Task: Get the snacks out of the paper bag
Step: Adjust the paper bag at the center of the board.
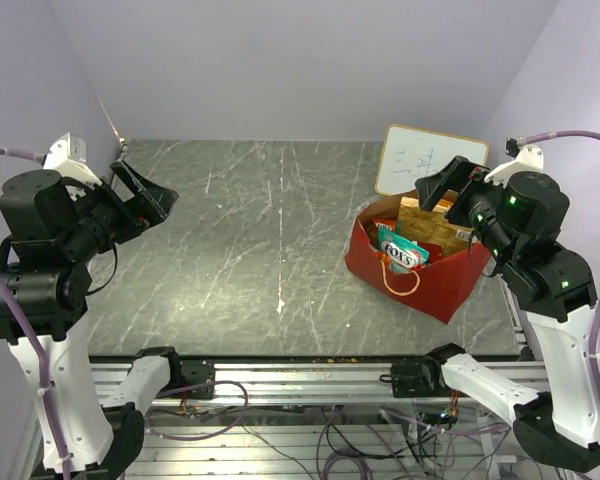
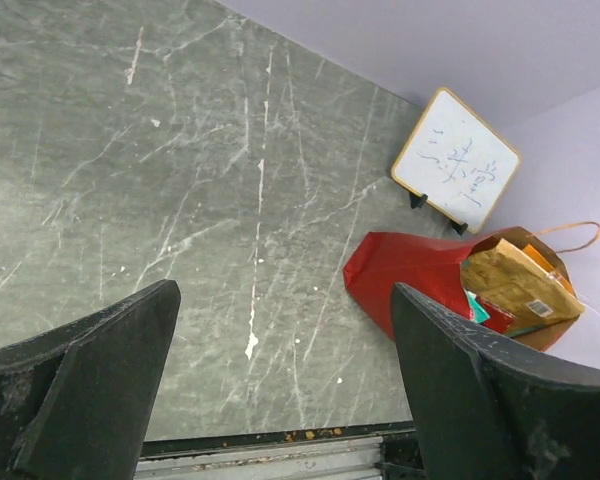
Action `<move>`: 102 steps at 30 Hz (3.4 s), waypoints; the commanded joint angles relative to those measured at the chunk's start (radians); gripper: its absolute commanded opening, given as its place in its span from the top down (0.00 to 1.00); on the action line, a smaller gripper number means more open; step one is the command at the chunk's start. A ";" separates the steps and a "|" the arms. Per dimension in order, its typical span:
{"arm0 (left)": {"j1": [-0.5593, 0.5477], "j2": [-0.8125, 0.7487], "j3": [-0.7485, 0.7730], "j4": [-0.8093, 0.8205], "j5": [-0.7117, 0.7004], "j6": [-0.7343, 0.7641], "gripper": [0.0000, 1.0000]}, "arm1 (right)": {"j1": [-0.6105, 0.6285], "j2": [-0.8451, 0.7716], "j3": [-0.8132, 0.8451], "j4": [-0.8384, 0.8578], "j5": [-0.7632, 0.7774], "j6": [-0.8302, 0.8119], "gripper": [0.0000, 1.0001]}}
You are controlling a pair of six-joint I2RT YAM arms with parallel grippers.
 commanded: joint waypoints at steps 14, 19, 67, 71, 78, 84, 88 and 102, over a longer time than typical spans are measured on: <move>-0.032 0.066 -0.253 0.359 -0.043 -0.143 0.02 | -0.121 0.144 0.092 -0.176 0.034 -0.102 0.00; -0.149 0.092 -0.334 0.438 -0.064 -0.155 0.02 | -0.139 0.199 0.119 -0.208 -0.096 -0.113 0.00; -1.263 0.707 -0.255 0.956 -0.213 -0.500 0.22 | -0.158 0.095 0.316 -0.453 -0.042 0.059 0.00; -1.196 0.698 -0.251 0.924 -0.148 -0.484 0.57 | -0.158 0.121 0.348 -0.466 -0.035 0.009 0.00; -1.108 0.634 -0.244 0.877 -0.094 -0.448 0.93 | -0.159 0.221 0.337 -0.525 0.067 -0.113 0.00; -0.981 0.549 -0.176 0.711 -0.059 -0.338 0.93 | -0.160 0.317 0.315 -0.456 0.135 -0.140 0.00; -0.907 0.517 -0.139 0.558 -0.033 -0.247 0.93 | -0.162 0.392 0.315 -0.407 0.144 -0.179 0.00; -0.749 0.463 -0.172 0.420 -0.009 -0.146 0.93 | -0.195 0.417 0.065 -0.171 -0.019 -0.202 0.00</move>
